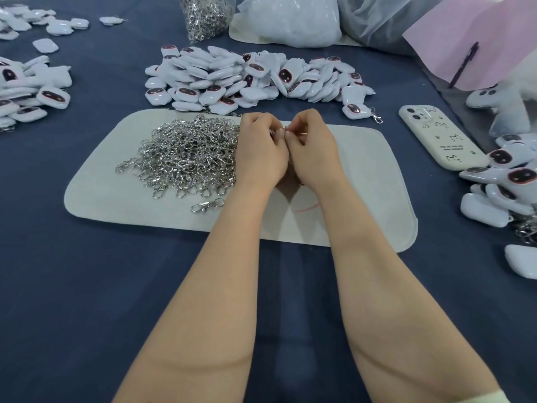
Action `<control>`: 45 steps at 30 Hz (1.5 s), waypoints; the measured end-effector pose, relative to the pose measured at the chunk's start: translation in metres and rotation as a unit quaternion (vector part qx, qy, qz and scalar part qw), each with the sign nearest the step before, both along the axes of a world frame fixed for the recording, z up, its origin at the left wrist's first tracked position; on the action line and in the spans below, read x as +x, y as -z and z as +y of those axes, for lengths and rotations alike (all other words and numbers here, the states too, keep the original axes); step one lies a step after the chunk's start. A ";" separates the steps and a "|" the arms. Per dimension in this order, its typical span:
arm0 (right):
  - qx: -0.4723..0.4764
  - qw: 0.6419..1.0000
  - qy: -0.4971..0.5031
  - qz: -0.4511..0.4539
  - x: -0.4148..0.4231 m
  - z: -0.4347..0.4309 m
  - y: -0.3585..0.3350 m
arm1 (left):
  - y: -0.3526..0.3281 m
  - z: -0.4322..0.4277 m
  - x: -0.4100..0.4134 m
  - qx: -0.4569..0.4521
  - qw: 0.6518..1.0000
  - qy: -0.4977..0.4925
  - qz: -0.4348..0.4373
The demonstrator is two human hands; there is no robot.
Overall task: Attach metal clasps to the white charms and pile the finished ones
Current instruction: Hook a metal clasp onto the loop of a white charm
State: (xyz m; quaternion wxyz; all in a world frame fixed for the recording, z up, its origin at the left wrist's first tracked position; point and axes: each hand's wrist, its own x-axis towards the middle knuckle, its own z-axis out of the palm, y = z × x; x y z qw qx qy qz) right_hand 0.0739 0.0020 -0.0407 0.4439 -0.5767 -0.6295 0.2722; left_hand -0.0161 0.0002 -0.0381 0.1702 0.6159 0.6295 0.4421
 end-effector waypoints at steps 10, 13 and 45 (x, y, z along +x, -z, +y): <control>-0.012 0.998 0.042 0.045 0.000 0.005 0.000 | -0.003 -0.002 0.002 0.032 0.998 -0.016 -0.043; 0.011 0.997 0.055 0.050 0.000 0.003 -0.001 | -0.003 -0.001 0.003 0.027 0.999 -0.014 -0.040; 0.032 0.998 0.030 -0.033 0.004 -0.004 0.006 | 0.007 0.002 0.007 -0.008 1.000 -0.014 -0.018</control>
